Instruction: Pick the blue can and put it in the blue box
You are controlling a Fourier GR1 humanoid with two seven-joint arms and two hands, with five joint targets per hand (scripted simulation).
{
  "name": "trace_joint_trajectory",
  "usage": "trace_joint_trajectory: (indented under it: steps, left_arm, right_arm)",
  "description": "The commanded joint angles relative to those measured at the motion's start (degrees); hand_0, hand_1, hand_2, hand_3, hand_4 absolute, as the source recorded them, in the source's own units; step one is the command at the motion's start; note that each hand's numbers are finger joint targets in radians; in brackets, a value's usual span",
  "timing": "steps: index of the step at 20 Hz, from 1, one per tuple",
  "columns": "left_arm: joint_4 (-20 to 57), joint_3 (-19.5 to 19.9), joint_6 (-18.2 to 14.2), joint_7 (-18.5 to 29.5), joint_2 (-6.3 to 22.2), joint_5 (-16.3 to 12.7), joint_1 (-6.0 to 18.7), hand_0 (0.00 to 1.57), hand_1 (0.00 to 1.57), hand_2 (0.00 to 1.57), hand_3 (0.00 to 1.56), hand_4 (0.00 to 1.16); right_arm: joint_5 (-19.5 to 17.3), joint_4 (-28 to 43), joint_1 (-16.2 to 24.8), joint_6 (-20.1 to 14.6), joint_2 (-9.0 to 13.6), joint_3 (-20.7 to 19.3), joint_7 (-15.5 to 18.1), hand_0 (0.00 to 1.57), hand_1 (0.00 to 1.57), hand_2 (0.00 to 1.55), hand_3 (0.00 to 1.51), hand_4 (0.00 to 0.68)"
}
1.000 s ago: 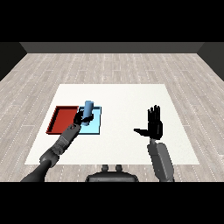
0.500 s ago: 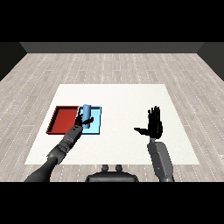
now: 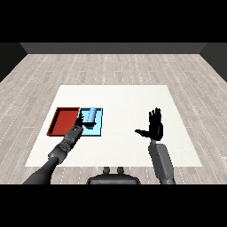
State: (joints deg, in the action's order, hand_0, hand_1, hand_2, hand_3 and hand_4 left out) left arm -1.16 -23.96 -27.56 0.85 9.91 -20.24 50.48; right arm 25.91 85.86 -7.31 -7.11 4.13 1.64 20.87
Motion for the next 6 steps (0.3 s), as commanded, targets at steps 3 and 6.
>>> trace_joint_trajectory:
  steps: [3,6]
  left_arm:
    - [-5.92,4.71,-3.91,10.34,0.75,-3.52,-0.17,0.00,0.00,0.00,0.00,0.00]
    - [-8.20,6.24,-1.32,16.36,2.95,-4.05,-0.14,0.00,0.00,0.00,0.00,0.00]
  right_arm:
    - [-0.39,-2.15,-1.53,-0.29,-1.95,0.58,0.81,0.00,0.00,0.00,0.00,0.000]
    - [-2.27,0.56,-1.79,0.29,0.38,1.93,-1.05,0.00,0.00,0.00,0.00,0.000]
